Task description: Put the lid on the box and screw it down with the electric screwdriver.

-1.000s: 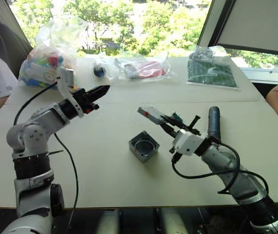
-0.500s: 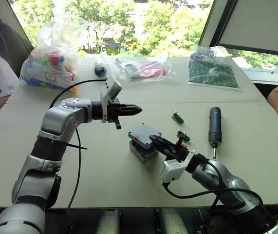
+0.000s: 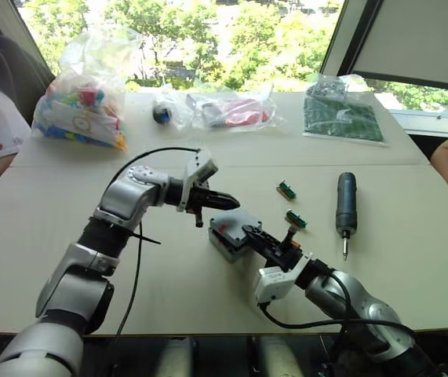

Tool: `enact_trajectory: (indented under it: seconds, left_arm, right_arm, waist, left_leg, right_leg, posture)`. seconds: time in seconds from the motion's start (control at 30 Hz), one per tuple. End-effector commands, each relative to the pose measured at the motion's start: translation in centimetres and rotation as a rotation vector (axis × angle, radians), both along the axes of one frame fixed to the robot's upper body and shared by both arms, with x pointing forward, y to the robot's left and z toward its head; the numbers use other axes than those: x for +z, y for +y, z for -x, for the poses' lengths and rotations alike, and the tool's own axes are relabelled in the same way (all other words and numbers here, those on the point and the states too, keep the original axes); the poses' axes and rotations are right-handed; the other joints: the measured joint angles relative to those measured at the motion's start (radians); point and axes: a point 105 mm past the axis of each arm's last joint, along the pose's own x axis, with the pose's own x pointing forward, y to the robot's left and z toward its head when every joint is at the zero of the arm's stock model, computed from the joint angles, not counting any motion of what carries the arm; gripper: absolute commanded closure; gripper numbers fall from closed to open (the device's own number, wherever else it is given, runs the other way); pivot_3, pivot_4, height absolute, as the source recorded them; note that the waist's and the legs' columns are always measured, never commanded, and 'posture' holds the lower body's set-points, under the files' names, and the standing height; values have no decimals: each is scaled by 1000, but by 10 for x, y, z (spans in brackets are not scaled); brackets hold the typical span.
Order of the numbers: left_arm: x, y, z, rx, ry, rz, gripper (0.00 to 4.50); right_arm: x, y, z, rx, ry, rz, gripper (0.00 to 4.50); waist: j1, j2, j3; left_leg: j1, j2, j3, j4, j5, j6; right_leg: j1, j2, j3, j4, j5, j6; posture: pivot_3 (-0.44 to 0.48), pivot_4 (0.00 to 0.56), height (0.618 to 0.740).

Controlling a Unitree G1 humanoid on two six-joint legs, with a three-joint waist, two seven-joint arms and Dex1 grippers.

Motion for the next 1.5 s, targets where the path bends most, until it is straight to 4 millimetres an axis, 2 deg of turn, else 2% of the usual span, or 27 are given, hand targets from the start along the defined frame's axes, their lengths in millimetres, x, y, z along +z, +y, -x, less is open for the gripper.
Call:
enact_trajectory:
  seconds: [0.03,0.13,0.53,0.67,0.8,0.9,1.17,1.2,1.33,1.4,1.5]
  left_arm:
    - [5,-7,3,-60,-59,-24,4317]
    - [-1,-9,5,-82,-60,-42,4317]
    - [9,-11,2,-81,-66,-14,4317]
    - [2,-11,5,-101,-70,-40,4317]
    - [0,-12,6,-105,-72,-41,4317]
    - [-2,-12,6,-107,-73,-46,4317]
    - [-24,-10,11,-140,-92,-122,4317]
    - [-30,-10,12,-147,-98,-141,4366]
    - [-52,-5,17,-177,-114,-215,4388]
    - [-63,-2,18,-178,-110,-242,4388]
    - [-72,-2,21,-179,-90,-248,4388]
  right_arm:
    - [-7,4,7,12,9,20,4304]
    - [-8,5,6,6,-6,35,4304]
    - [8,10,4,-17,-107,28,4304]
    - [-2,12,7,-13,-64,43,4304]
    - [0,15,7,-7,-75,40,4304]
    - [-6,14,7,-17,-43,53,4304]
    - [-17,10,11,-29,-3,74,4304]
    - [-18,10,13,-27,4,74,3804]
    - [-18,11,18,-11,0,78,2468]
    - [-14,10,19,-8,-10,77,1753]
    - [-11,7,23,-9,-15,75,1753]
  waist:
    - [0,0,0]
    - [1,0,0]
    - [0,0,0]
    - [0,0,0]
    - [0,0,0]
    - [0,0,0]
    - [0,0,-1]
    - [0,0,-2]
    - [1,-4,-9]
    - [1,-6,-12]
    - [2,-7,-22]
  left_leg:
    - [0,0,0,0,0,0]
    - [0,0,0,0,0,0]
    - [0,0,0,0,0,0]
    - [0,0,0,0,0,0]
    - [0,0,0,0,0,0]
    - [0,0,0,0,0,0]
    - [1,0,0,0,0,0]
    - [2,0,0,0,0,0]
    - [5,0,0,0,-1,1]
    - [14,0,0,0,-2,4]
    - [20,0,0,-1,-5,8]
  right_leg:
    - [0,0,0,0,0,0]
    - [0,0,0,0,0,0]
    - [0,0,0,0,0,0]
    - [0,0,0,0,0,0]
    - [0,0,0,0,0,0]
    - [0,0,0,0,0,0]
    - [2,0,0,0,0,0]
    - [2,0,0,0,0,0]
    - [6,0,0,0,-1,0]
    - [15,0,-1,-1,-3,-1]
    - [21,-1,-1,-1,-9,-5]
  posture:
    - [0,150,740]
    - [0,150,740]
    - [0,150,740]
    - [0,150,740]
    - [0,150,740]
    - [0,150,740]
    - [0,150,740]
    - [0,150,740]
    - [0,150,740]
    - [0,150,740]
    - [0,150,740]
